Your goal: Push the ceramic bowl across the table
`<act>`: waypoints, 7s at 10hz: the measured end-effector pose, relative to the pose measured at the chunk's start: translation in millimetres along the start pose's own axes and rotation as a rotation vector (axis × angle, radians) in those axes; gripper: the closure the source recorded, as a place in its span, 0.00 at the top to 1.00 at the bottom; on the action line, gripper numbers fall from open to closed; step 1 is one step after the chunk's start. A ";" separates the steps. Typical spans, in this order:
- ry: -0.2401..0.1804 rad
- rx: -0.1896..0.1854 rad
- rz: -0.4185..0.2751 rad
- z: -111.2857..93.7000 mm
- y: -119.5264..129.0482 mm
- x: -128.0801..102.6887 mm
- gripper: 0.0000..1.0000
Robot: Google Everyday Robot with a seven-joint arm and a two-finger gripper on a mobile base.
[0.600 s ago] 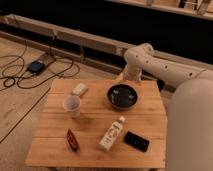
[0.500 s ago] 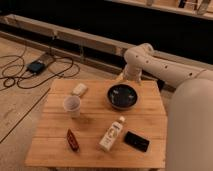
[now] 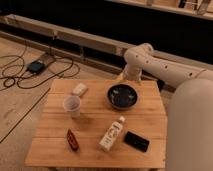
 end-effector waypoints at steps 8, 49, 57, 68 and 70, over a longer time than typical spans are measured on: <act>0.000 0.000 0.000 0.0 0.0 0.0 0.80; -0.218 0.035 -0.318 95.1 -67.8 -78.5 0.80; -0.270 0.112 -0.411 86.4 -110.7 -110.9 0.80; -0.285 0.168 -0.444 75.3 -128.4 -120.2 0.80; -0.285 0.168 -0.443 75.2 -128.3 -120.0 0.80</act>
